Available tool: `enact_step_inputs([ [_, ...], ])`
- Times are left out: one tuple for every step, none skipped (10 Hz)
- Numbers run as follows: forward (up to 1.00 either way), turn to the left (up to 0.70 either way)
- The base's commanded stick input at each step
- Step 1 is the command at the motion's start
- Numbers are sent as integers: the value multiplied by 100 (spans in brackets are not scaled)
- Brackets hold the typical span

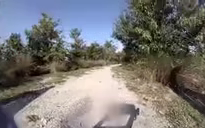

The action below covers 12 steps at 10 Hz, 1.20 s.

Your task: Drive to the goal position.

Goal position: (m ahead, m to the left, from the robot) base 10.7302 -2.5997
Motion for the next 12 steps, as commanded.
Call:
enact_step_inputs([
  [85,0],
  [85,0],
  [85,0],
  [85,0],
  [85,0],
  [85,0],
  [85,0],
  [85,0],
  [85,0],
  [78,0],
  [70,8],
  [70,27],
])
